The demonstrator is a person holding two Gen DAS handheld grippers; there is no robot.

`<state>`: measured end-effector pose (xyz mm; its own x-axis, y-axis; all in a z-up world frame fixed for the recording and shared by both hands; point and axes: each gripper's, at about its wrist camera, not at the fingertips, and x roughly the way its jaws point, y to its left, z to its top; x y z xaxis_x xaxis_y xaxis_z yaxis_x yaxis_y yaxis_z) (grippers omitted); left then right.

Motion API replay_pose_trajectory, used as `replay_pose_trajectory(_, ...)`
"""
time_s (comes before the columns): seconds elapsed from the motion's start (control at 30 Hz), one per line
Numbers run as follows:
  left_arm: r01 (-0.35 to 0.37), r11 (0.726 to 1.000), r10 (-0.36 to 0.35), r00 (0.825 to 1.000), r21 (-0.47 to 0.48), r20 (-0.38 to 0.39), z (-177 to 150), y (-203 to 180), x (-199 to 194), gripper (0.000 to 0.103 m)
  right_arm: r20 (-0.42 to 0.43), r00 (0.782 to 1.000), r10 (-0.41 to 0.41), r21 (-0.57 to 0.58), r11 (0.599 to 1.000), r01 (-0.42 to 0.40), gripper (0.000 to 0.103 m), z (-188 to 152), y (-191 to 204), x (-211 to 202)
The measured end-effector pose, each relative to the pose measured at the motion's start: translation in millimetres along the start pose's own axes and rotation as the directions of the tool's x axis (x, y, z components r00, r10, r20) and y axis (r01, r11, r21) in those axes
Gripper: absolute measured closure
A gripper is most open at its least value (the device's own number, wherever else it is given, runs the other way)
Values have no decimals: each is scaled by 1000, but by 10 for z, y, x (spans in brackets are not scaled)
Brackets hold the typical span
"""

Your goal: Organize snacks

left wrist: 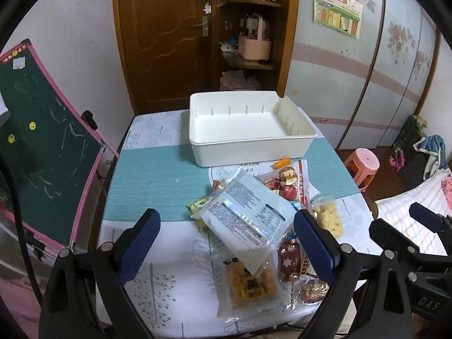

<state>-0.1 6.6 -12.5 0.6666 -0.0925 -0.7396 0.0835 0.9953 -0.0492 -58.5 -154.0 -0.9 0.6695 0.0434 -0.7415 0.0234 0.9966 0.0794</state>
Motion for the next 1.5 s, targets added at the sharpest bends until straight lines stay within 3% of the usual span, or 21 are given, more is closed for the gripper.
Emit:
replay_pose_trajectory(0.5,-24,998,23,1000,59,21,3,-117,-30,8,-12,1000,8,1,1000,-8,7,-33,10,29)
replay_pose_trajectory(1.07,-48,996,51,998,75,-37,-40,-126,87,7,-31,999,18,3,1000,-17,7,-44,32,67)
replay_pose_trajectory(1.5,-40,996,42,998,75,-35,-34,-136,93,7,-31,999,17,6,1000,-17,7,-50,40,75)
